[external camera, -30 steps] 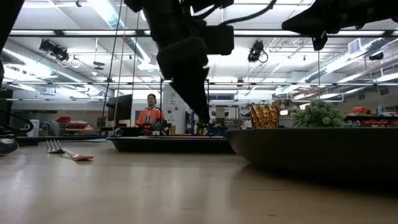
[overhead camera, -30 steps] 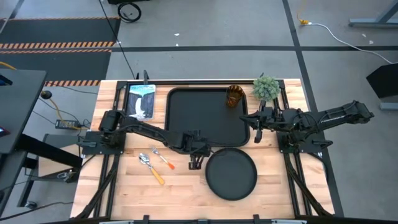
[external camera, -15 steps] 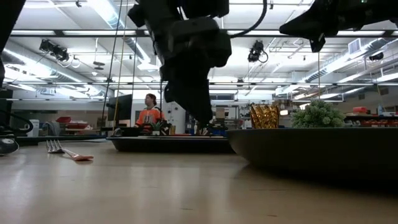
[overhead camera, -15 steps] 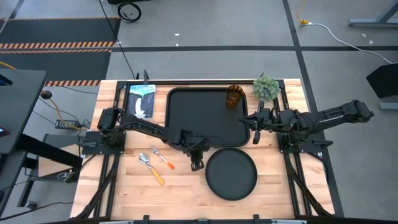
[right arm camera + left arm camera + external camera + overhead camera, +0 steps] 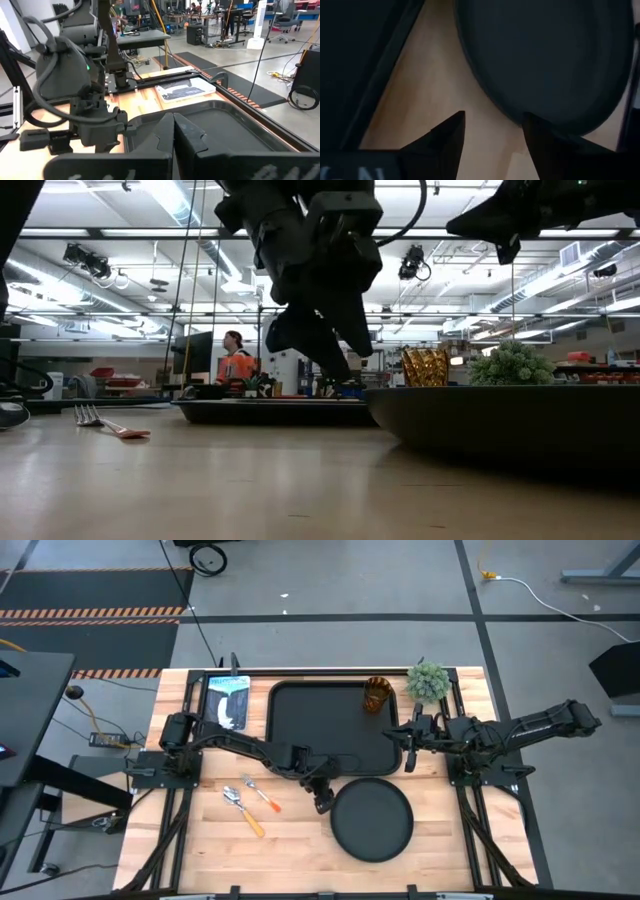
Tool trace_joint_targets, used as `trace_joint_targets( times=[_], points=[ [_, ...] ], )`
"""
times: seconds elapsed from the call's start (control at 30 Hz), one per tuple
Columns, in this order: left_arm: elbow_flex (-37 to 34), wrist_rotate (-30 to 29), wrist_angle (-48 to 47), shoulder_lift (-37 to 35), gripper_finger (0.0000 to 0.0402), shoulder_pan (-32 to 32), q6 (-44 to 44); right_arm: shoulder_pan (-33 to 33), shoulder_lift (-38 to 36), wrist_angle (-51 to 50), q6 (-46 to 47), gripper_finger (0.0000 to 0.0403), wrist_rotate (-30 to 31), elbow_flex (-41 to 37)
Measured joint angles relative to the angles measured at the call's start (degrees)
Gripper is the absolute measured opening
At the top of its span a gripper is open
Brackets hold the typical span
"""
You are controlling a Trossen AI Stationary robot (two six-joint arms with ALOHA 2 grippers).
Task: Pick and place plate/cup/fork/spoon on tray
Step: Put the black plate on the black tray to the bottom left of the brown cup
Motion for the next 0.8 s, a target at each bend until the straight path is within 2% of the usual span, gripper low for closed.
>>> trace_joint_targets(
  times=[0.17,0.37,0.8],
  points=[
    [0.0,-1.6,0.4,0.0,0.0200,-0.3,-1.9,0.0,0.6,0.4,0.0,0.0009,0.0,0.0],
    [0.0,-7.2,2.1,0.0,0.0187,-2.1,-2.2,0.0,0.9,0.6,0.0,0.0009,0.0,0.0],
    [0.0,-10.8,5.0,3.2,0.0176,-4.1,-2.6,0.3,2.7,2.4,0.4,0.0009,0.0,0.0]
  ],
)
